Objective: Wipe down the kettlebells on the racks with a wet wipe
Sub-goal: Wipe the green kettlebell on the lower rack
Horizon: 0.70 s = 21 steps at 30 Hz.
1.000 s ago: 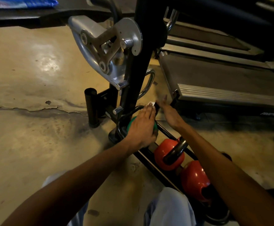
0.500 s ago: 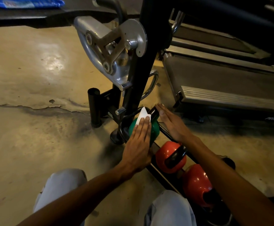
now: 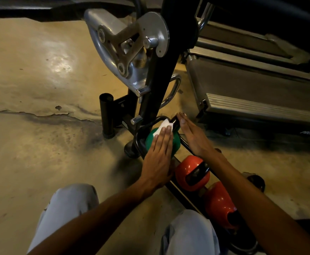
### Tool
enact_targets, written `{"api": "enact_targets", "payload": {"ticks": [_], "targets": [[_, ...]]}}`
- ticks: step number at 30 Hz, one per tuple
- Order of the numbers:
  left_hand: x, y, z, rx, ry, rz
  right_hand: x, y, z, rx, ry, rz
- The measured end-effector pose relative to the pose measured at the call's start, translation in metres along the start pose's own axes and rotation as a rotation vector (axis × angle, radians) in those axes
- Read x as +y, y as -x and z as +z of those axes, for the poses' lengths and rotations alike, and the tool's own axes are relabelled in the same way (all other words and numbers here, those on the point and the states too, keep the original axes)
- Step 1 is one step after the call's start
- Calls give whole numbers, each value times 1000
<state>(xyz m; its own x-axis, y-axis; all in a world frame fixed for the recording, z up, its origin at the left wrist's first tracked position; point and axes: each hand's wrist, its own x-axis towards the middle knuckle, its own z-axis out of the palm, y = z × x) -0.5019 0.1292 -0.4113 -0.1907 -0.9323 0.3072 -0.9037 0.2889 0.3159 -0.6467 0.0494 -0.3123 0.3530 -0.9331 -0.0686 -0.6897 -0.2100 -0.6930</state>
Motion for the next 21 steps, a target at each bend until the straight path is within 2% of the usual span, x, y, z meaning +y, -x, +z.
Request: {"api": "enact_targets", "payload": {"ticks": [2, 5, 10, 14, 18, 21], "targets": [[-2, 23, 3, 5, 38, 6, 0, 1, -1, -1, -2, -5], [-6, 12, 0, 54, 150, -21, -2, -2, -1, 7, 7, -3], [-1, -13, -20, 97, 421, -162, 0, -1, 3, 32, -24, -6], [-4, 15, -21, 58, 711, -391, -2, -1, 2, 33, -50, 17], [4, -17, -39, 102, 805, -503, -4, -2, 3, 48, -42, 20], [17, -41, -50, 91, 762, -442, -6, -3, 4, 54, -56, 31]]}}
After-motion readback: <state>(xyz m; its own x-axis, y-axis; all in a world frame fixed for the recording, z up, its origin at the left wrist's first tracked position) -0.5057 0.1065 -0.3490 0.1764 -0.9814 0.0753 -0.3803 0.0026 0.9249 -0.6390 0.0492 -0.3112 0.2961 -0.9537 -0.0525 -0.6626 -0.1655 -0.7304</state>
